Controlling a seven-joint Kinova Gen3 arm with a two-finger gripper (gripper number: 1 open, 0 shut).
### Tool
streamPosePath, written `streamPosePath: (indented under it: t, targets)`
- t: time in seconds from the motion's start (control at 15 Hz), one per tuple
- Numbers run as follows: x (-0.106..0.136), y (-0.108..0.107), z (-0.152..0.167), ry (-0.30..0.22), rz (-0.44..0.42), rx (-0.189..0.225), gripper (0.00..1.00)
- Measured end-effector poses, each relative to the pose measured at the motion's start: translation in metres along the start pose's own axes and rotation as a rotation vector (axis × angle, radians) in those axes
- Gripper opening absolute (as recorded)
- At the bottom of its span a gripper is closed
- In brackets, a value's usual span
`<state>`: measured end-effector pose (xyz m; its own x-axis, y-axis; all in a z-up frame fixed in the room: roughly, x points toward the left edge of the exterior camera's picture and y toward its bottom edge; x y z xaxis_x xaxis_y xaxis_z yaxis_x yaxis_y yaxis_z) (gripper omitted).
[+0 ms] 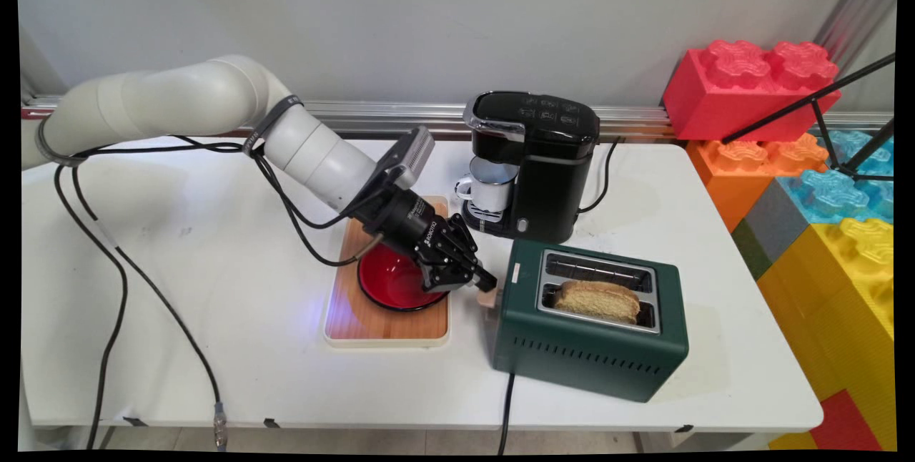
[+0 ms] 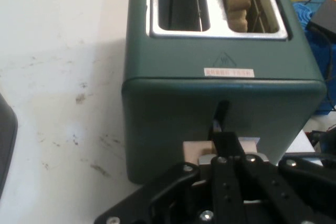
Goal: Press the toaster switch
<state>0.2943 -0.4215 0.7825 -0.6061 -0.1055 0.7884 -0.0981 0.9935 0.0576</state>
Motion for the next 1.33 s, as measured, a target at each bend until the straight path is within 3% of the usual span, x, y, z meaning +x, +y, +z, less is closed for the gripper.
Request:
streamPosePath:
  t: [1.33]
  targets:
    - [-0.0054,0.0015,0.0036,-0.034,-0.006,0.009,0.00]
